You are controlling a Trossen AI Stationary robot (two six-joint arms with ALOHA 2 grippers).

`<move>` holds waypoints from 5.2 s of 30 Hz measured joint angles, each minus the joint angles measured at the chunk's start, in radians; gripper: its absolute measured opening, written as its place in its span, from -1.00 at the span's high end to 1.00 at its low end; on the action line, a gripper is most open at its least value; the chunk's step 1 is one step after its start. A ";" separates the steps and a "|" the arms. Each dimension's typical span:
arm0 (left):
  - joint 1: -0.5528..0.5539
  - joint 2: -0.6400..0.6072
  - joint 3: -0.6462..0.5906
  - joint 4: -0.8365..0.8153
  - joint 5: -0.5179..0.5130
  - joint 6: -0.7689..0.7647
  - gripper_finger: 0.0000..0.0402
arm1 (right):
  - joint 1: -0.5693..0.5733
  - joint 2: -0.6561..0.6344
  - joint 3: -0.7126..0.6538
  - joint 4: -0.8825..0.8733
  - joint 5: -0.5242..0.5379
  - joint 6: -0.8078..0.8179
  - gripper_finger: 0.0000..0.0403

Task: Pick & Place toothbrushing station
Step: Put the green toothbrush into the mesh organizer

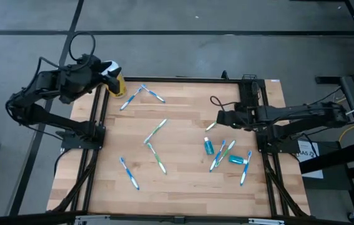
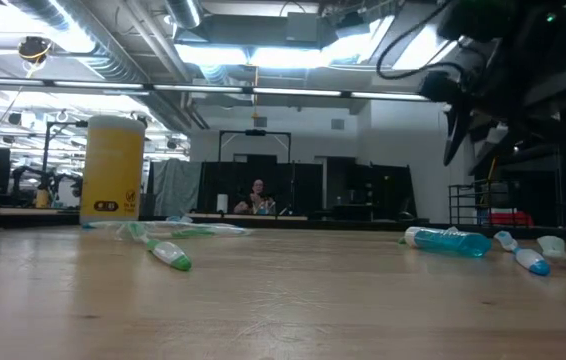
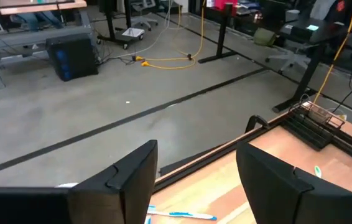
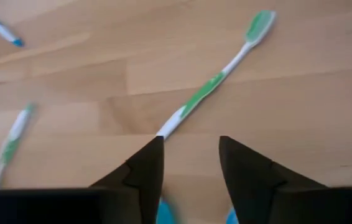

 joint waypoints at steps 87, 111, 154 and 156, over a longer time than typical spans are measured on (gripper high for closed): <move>-0.001 -0.015 0.001 0.195 0.236 0.094 -0.06 | -0.066 0.530 0.233 0.232 0.202 -0.180 0.92; -0.061 0.017 -0.007 0.194 0.261 0.242 -0.06 | -0.030 -0.124 0.356 0.685 0.082 -1.463 0.92; -0.323 0.036 -0.383 0.535 -0.067 0.031 -0.01 | -0.707 -0.058 0.053 1.031 0.497 -1.689 0.92; -0.329 0.054 -0.384 0.514 -0.090 -0.001 -0.01 | -0.713 -0.035 0.025 1.099 0.572 -1.672 0.92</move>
